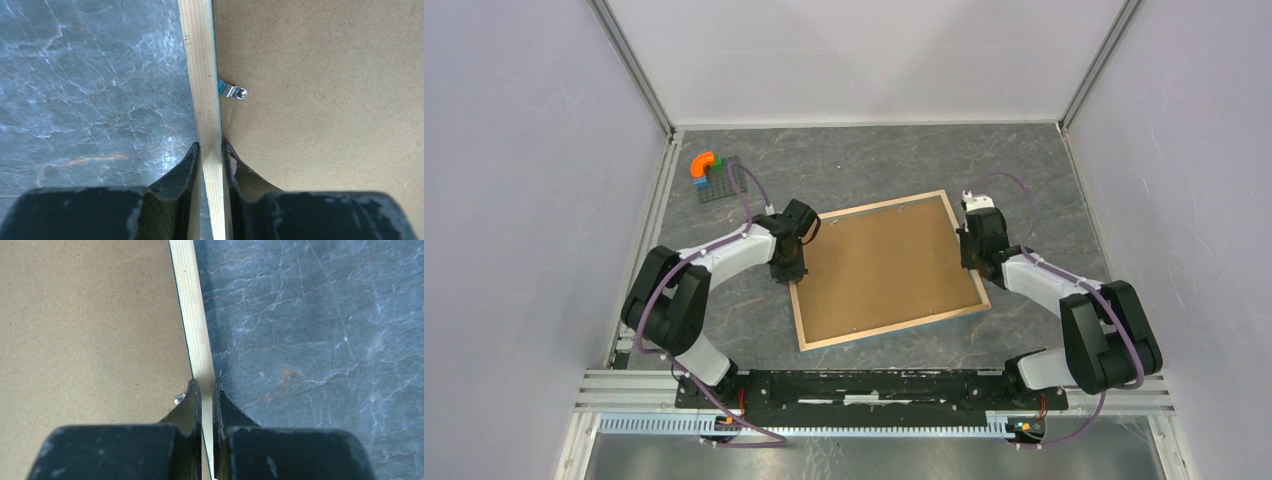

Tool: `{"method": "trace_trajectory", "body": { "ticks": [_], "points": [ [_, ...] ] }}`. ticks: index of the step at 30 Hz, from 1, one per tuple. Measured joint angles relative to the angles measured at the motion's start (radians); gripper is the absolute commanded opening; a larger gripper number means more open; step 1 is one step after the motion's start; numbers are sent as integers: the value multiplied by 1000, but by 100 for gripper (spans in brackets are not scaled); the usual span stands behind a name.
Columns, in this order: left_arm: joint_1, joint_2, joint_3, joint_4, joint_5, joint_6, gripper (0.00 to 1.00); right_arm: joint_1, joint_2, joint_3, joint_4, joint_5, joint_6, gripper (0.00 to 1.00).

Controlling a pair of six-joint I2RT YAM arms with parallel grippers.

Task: Put the photo into the frame

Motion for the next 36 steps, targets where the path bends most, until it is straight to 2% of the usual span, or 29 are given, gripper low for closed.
{"method": "trace_trajectory", "body": {
  "ticks": [3,8,9,11,17,23,29,32,36],
  "points": [
    [10,55,64,-50,8,37,2,-3,-39,-21,-29,-23,21,20],
    [10,129,156,-122,13,134,2,-3,-164,-88,-92,-71,44,62],
    [10,140,169,-132,14,159,2,2,-187,-90,-101,-86,42,68],
    [6,161,193,-150,13,198,2,6,-219,-90,-100,-93,39,73],
    [0,165,196,-149,12,238,2,10,-205,-31,-97,-100,17,78],
    [-2,156,186,-137,10,249,2,33,5,194,-74,-143,11,82],
    [-8,154,184,-136,0,251,2,55,245,459,-97,-147,6,75],
    [-10,154,184,-136,-1,251,2,55,273,465,-84,-192,87,71],
    [-10,154,184,-136,-1,251,2,60,307,449,-39,-246,183,72]
  ]
}}
